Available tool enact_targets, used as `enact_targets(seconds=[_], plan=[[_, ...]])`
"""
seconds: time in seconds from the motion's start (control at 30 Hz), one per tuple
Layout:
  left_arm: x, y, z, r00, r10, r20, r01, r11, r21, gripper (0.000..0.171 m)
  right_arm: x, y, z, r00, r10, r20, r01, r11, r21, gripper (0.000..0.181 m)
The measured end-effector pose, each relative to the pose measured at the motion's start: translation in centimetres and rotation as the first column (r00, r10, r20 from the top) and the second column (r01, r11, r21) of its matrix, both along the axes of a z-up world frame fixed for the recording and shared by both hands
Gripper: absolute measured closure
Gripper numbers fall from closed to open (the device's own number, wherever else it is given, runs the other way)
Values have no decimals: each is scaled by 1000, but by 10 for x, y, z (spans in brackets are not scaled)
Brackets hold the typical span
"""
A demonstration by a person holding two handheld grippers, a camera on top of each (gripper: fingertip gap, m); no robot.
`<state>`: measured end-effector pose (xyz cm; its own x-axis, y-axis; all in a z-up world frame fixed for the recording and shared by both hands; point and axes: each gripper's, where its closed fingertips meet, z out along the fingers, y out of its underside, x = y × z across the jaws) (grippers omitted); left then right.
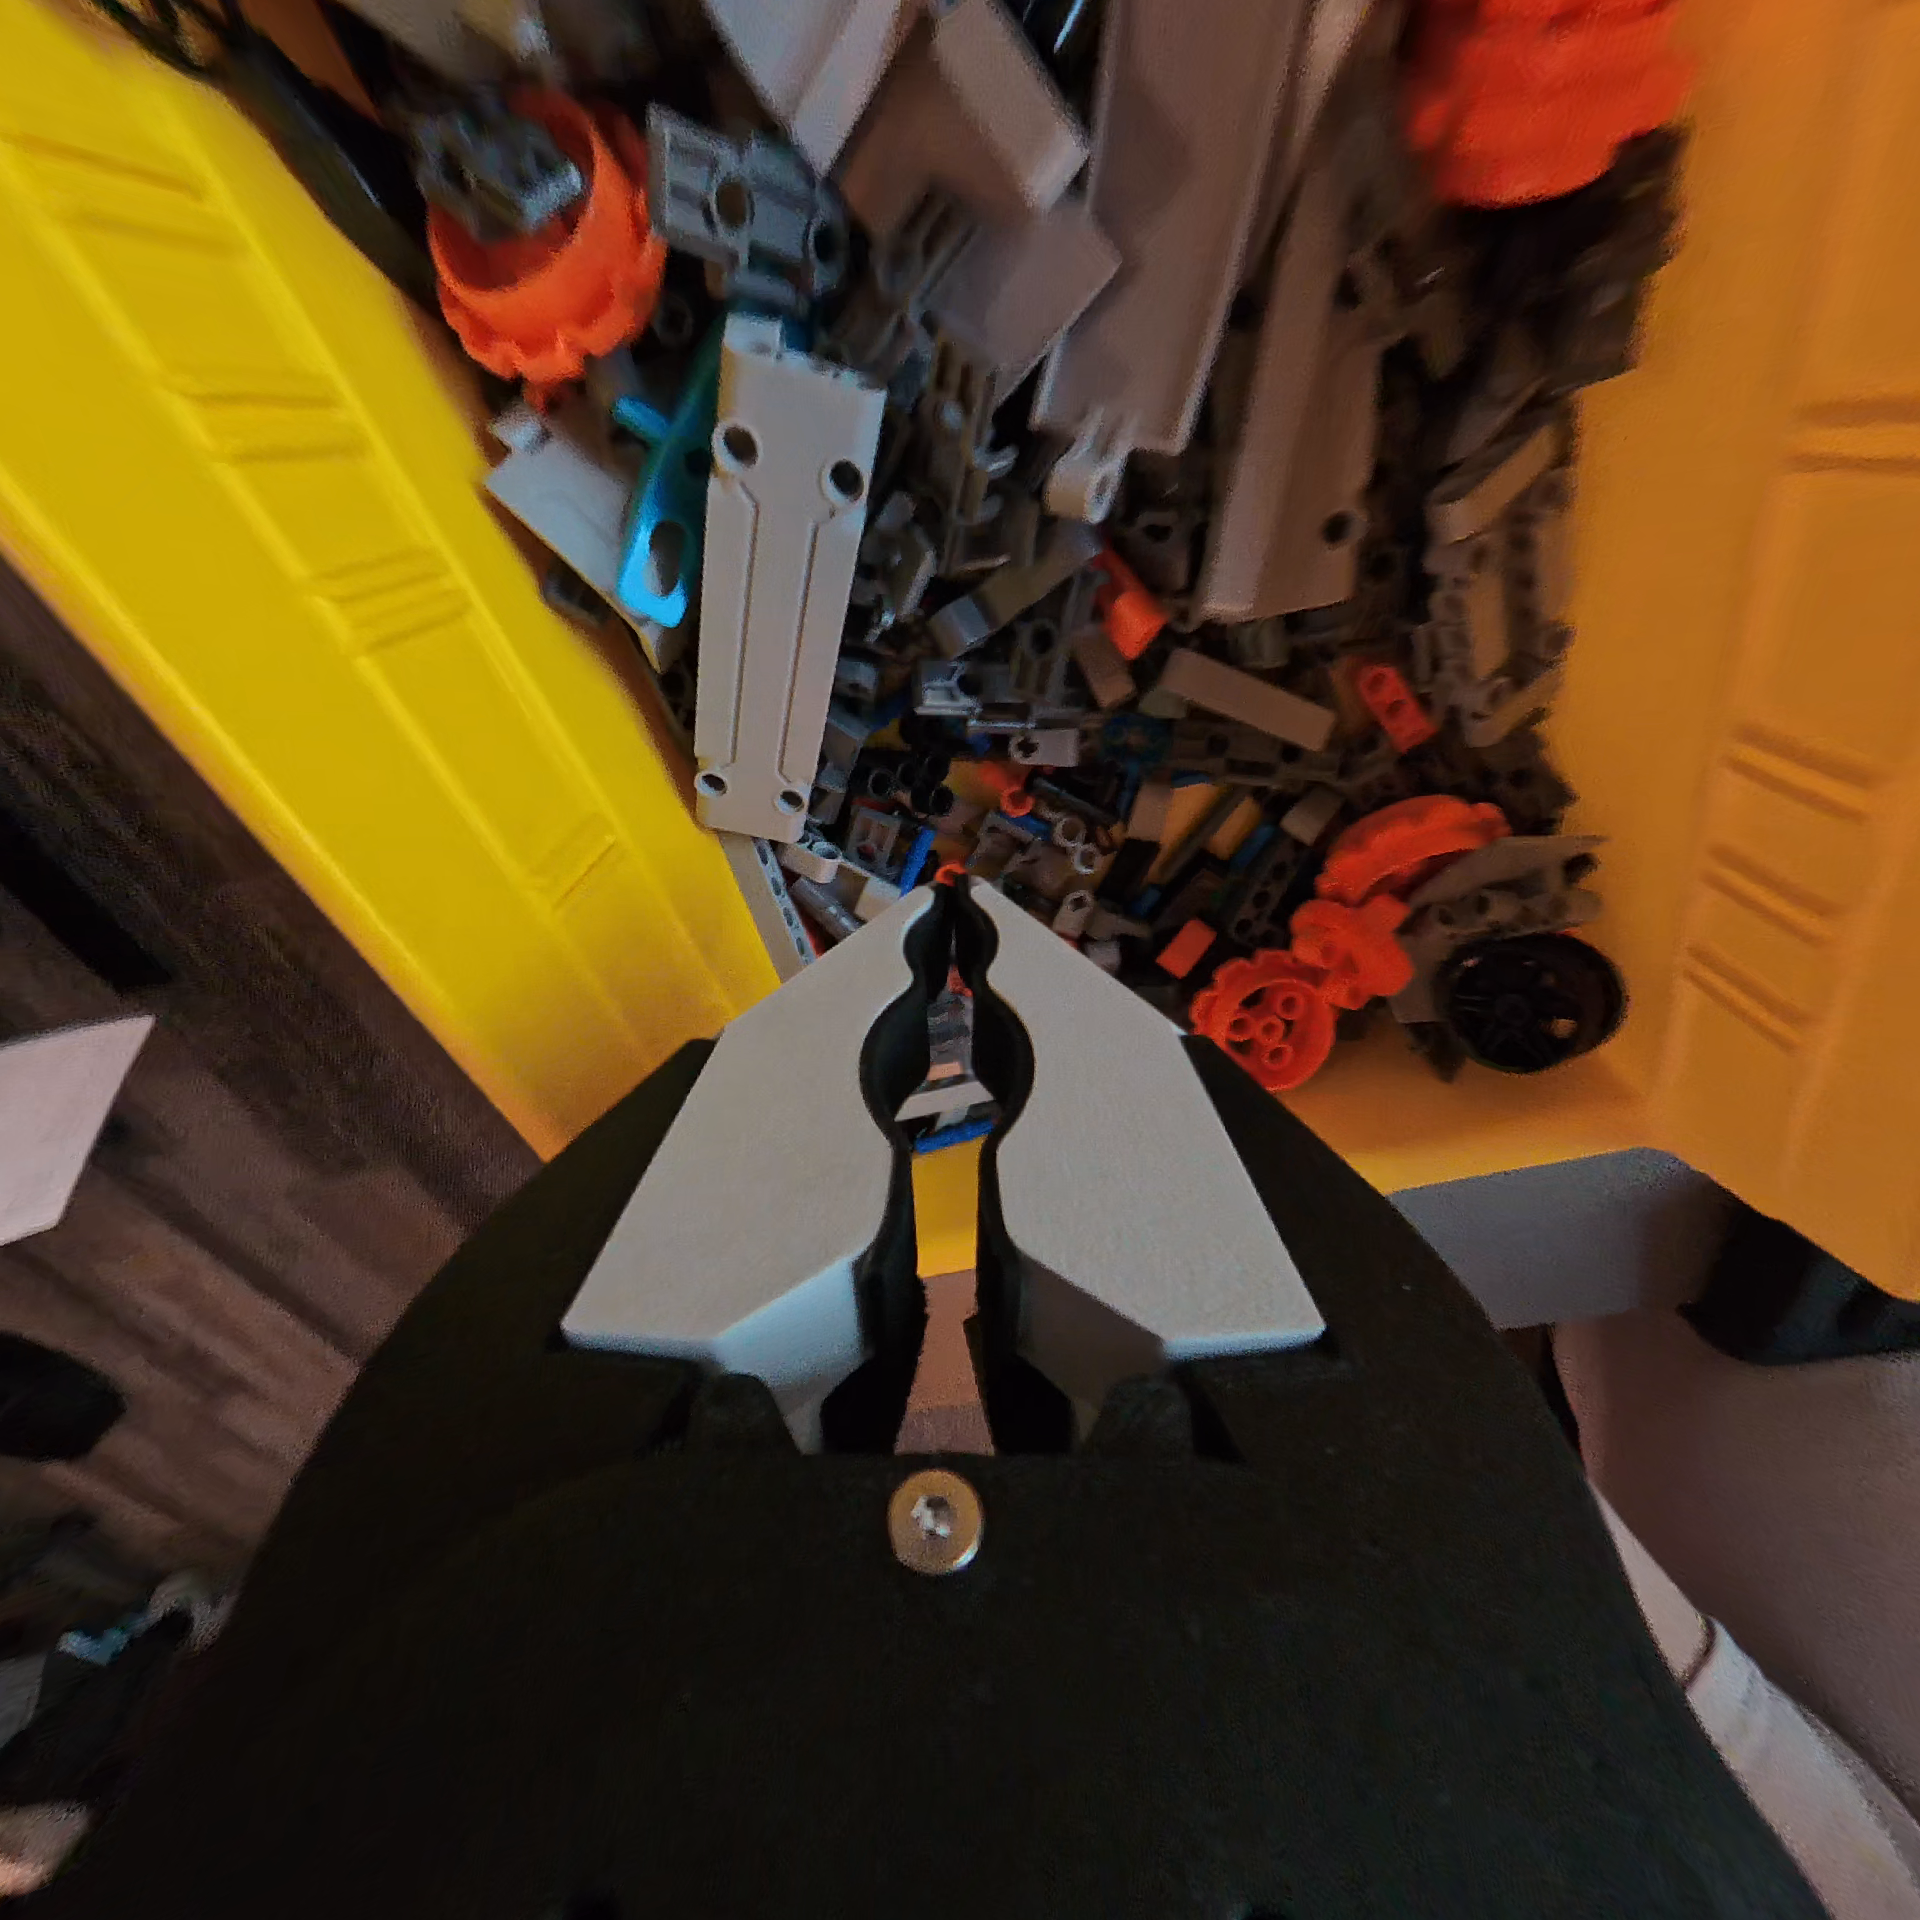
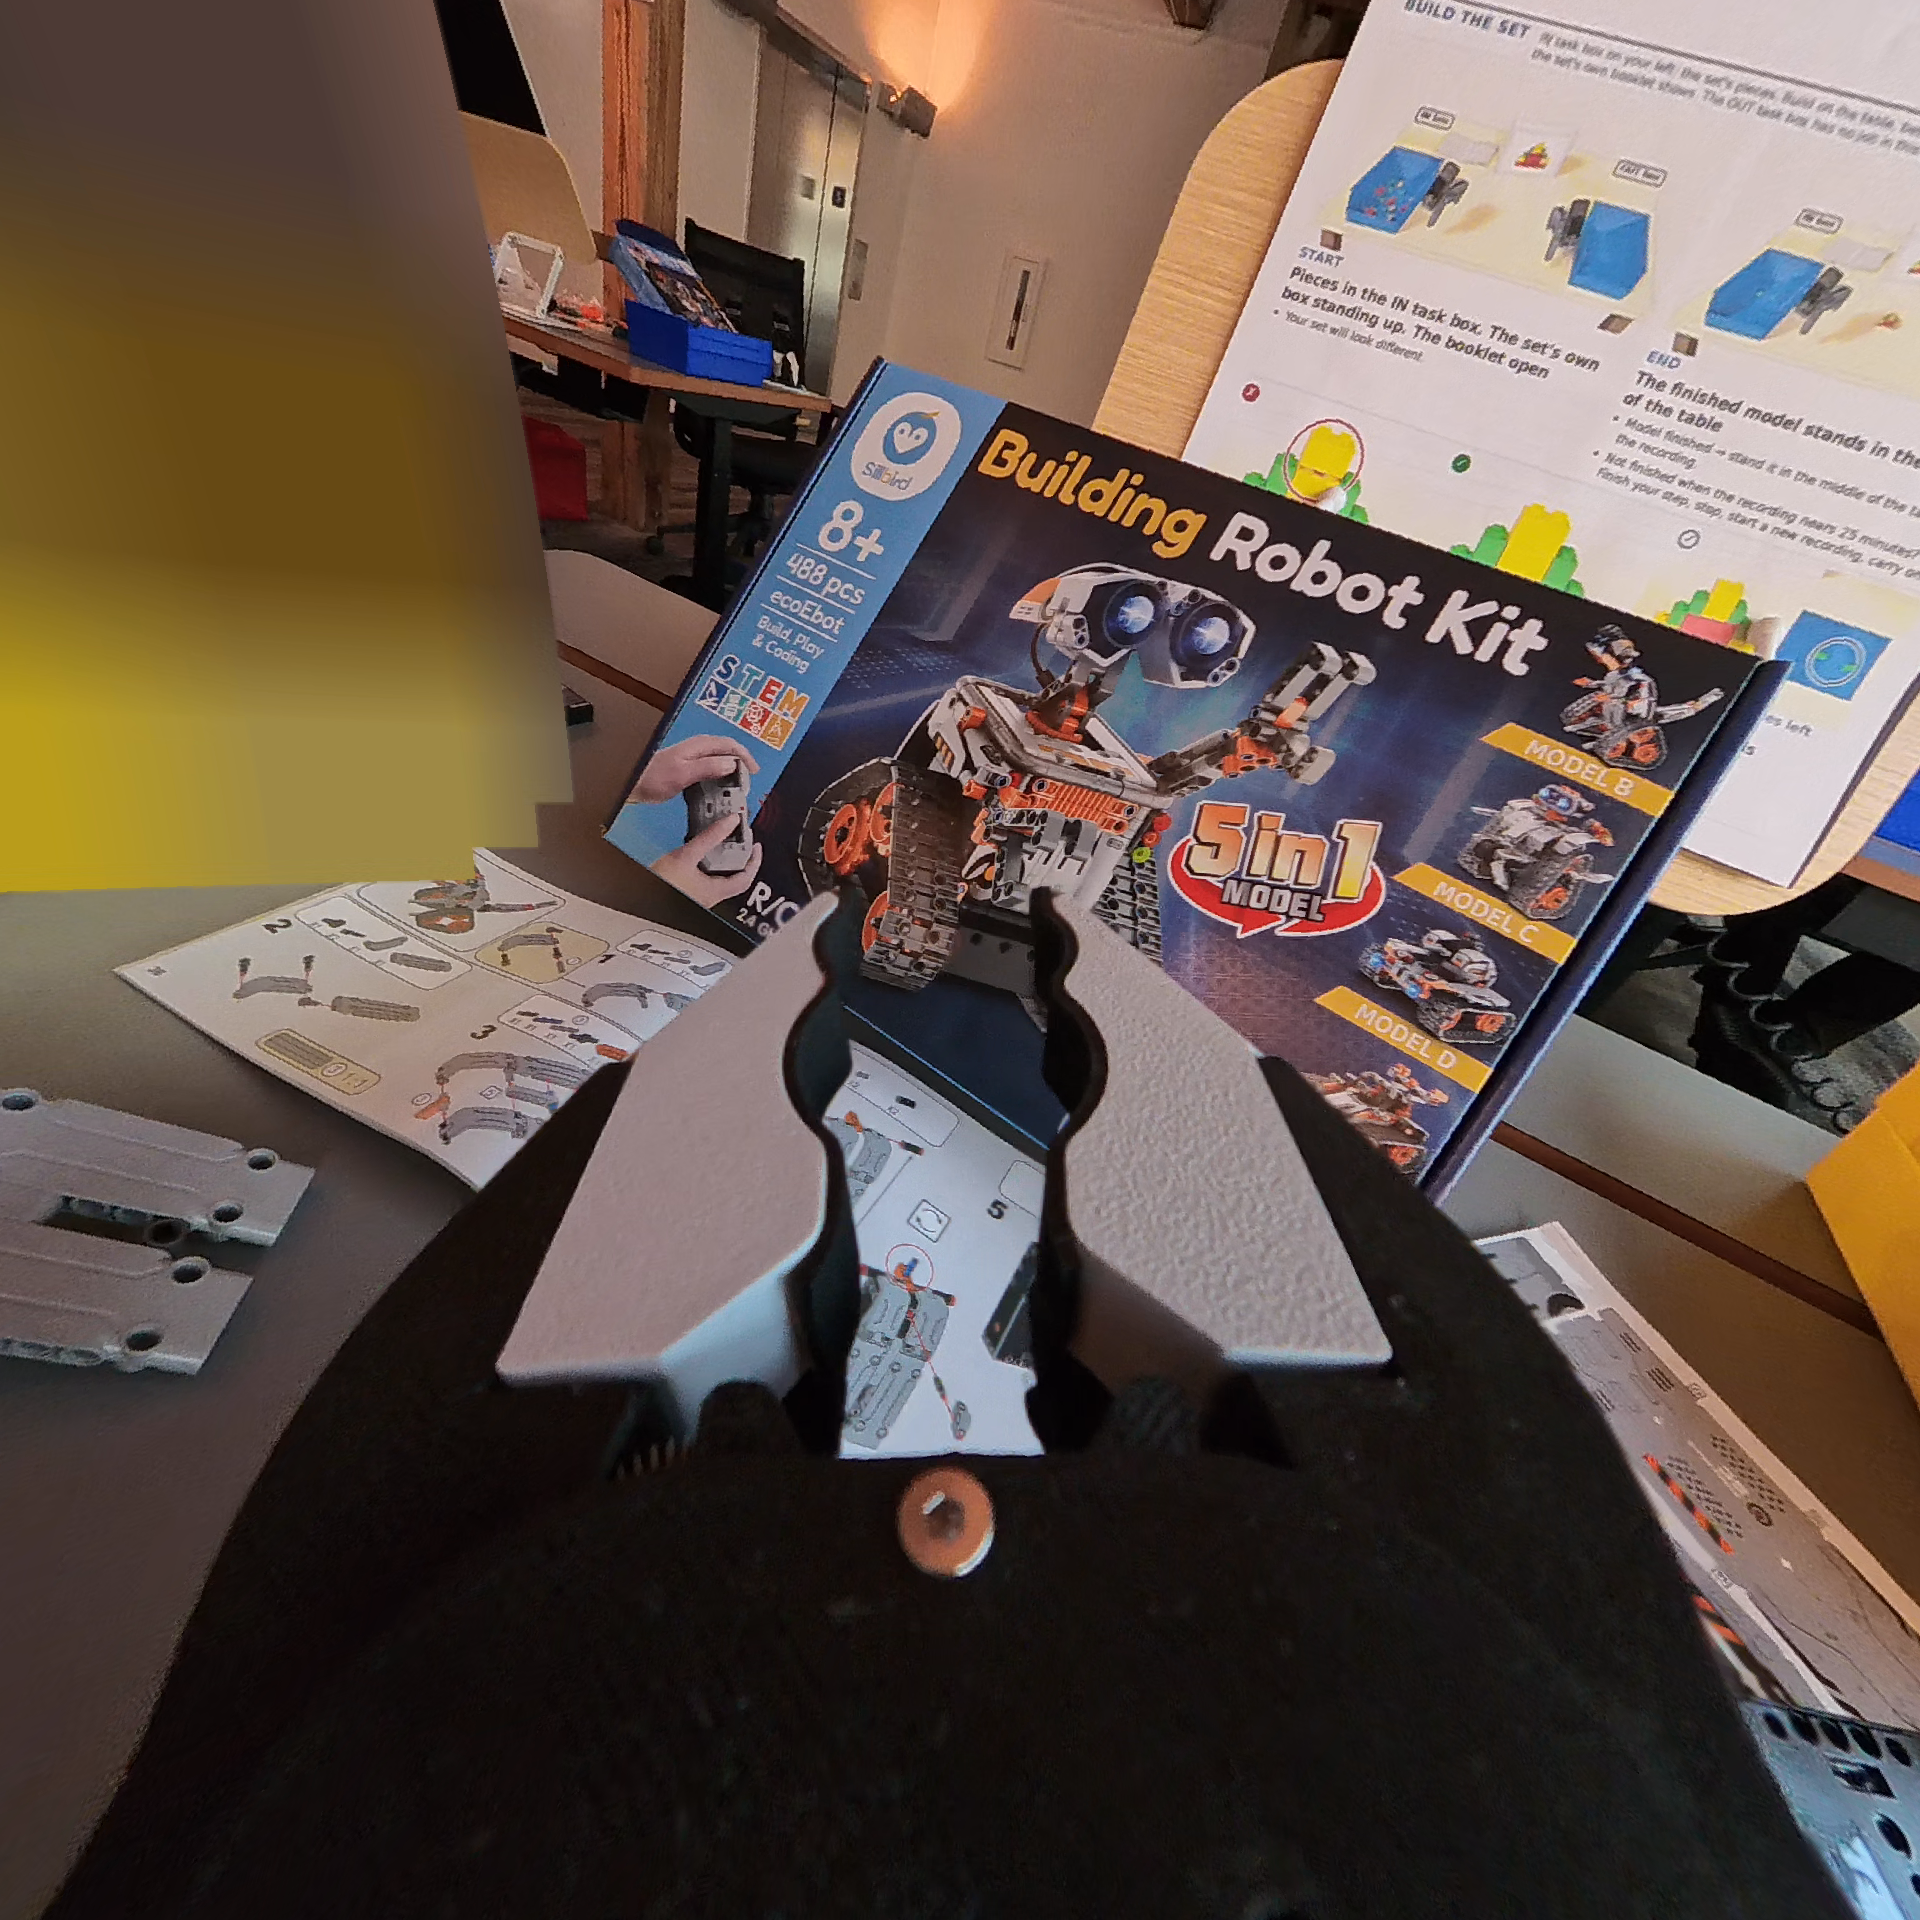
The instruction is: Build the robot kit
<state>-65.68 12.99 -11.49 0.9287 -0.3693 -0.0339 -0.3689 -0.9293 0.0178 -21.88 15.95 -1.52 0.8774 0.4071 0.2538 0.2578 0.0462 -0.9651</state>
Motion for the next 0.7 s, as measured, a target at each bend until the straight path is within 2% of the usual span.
enact_targets(seconds=[0.07,0.2,0.33,0.5,0.7], plan=[[10,1,10,999,-21,27,19,999,50,171,5,0,3,1000,-13,-5,13,1000,4,150],[13,-7,11,997,-79,4,79,996,34,171,12,-3,14,998,-15,-54,16,1000,20,150],[3,-7,9,999,-37,1,37,999,28,171,11,-4,16,996,-1,-92,3,1000,15,150],[-3,-7,-6,999,-42,15,43,998,-38,171,7,2,0,998,-2,-60,1,1000,-27,149],[-2,-9,-15,999,-38,30,40,996,-84,171,6,1,0,999,1,-54,-2,1000,-23,150]])
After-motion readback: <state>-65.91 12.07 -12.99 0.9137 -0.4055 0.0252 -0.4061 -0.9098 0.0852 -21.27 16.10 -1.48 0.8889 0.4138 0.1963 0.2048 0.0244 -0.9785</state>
